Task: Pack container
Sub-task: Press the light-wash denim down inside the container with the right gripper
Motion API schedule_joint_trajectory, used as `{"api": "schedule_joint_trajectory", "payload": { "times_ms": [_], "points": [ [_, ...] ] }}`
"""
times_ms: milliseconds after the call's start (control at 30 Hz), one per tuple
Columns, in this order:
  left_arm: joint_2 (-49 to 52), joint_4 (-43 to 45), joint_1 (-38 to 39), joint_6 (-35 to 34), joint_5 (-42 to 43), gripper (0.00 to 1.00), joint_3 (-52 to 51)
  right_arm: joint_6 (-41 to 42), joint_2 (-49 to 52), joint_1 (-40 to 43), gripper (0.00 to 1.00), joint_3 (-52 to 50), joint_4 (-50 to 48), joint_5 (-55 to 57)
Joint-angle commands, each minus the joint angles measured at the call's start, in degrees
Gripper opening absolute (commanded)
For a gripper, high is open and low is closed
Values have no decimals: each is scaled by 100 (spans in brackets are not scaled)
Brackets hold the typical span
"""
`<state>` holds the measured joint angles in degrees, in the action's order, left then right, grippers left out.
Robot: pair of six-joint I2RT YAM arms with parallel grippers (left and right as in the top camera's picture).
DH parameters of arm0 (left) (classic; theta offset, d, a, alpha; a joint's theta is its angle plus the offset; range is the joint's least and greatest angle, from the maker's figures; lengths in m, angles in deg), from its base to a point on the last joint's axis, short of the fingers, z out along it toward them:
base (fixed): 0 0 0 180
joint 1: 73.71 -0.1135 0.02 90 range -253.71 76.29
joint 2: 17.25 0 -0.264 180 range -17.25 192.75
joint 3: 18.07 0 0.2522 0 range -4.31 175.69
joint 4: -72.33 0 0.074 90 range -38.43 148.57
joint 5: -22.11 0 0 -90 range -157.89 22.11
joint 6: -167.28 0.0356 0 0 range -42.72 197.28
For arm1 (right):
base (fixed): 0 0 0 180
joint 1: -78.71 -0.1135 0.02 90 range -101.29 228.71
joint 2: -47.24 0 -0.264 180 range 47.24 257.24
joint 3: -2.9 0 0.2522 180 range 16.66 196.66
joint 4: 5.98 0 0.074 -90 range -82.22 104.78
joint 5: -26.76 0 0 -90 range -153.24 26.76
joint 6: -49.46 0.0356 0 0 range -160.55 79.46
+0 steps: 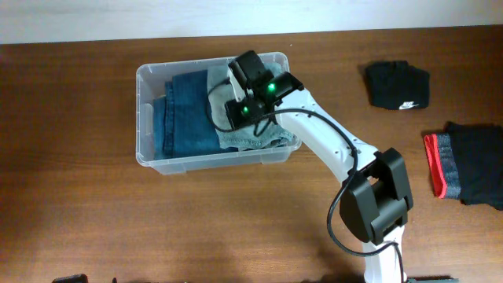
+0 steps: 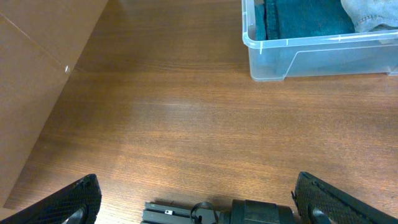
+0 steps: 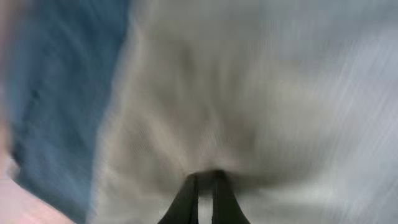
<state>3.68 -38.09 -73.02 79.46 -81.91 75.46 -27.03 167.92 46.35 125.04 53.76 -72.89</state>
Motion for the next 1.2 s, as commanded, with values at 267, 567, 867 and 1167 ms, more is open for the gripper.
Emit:
{"api": "schedule_joint_trajectory", "payload": {
  "times_ms": [267,567,867,1167],
  "points": [
    [-11,0,28,4,-98,100,-13,26,-15,-20,5,479,-1401,916],
    [-11,0,28,4,-98,99,-13,33,798,57,4,476,-1475,962],
    [-11,0,28,4,-98,99,-13,24,1246,114,4,468,-1523,975],
    [-11,0,28,4,-101,100,-13,26,776,142,4,492,-1652,973]
  ]
}}
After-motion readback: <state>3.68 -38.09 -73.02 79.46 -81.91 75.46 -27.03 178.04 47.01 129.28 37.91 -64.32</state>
